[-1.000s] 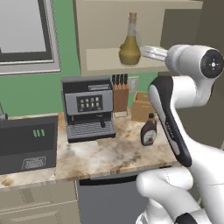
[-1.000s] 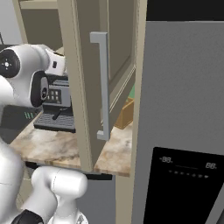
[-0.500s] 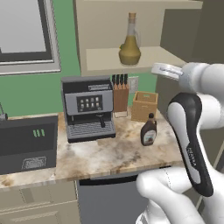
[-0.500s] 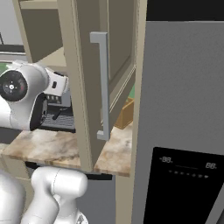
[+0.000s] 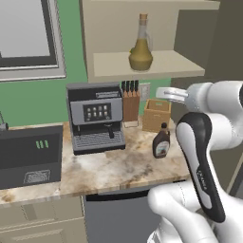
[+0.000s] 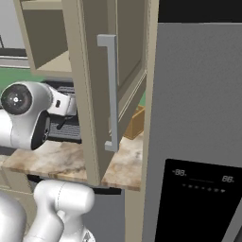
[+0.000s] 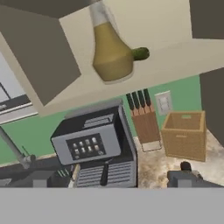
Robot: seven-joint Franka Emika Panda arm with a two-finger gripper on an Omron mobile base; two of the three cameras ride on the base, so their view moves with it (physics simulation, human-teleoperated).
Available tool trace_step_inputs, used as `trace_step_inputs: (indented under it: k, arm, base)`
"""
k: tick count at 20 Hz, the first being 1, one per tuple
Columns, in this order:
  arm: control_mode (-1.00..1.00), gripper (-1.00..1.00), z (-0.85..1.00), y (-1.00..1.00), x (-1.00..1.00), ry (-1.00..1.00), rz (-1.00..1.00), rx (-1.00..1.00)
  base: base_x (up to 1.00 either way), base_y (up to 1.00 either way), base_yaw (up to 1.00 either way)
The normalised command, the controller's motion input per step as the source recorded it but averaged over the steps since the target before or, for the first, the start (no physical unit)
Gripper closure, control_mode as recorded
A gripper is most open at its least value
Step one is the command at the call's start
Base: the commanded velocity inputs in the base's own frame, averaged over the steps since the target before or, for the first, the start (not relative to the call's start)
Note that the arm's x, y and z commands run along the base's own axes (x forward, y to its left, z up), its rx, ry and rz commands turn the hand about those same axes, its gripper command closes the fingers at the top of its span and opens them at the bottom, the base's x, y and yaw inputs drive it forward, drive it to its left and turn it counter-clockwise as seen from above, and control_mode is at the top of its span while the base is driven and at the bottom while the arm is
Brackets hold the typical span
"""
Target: Pick the syrup bottle and oil and vinegar bottle from the counter and place them in the cabinet.
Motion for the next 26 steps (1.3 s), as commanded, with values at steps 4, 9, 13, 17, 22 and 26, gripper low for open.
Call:
trace_step_inputs:
  k: [4, 9, 13, 17, 22, 26]
  arm:
    - [-1.0, -1.0, -0.51, 0.14, 0.0, 0.17, 0.0, -0.05]
    - [-1.0, -1.0, -0.49, 0.04, 0.0, 0.17, 0.0, -0.02]
    - [-1.0, -1.0, -0.46, 0.0, 0.0, 0.17, 0.0, 0.0]
    - [-1.0, -1.0, -0.36, 0.0, 0.0, 0.16, -0.04, 0.0]
    - [-1.0, -1.0, -0.33, 0.03, 0.0, 0.13, -0.07, -0.05]
    - [-1.0, -1.0, -0.19, 0.0, 0.0, 0.08, -0.09, -0.04]
  base:
    - [0.0, 0.0, 0.0]
    - [0.0, 0.0, 0.0]
    - [0.0, 0.0, 0.0]
    - [0.0, 0.0, 0.0]
    - [0.0, 0.0, 0.0]
    - [0.0, 0.0, 0.0]
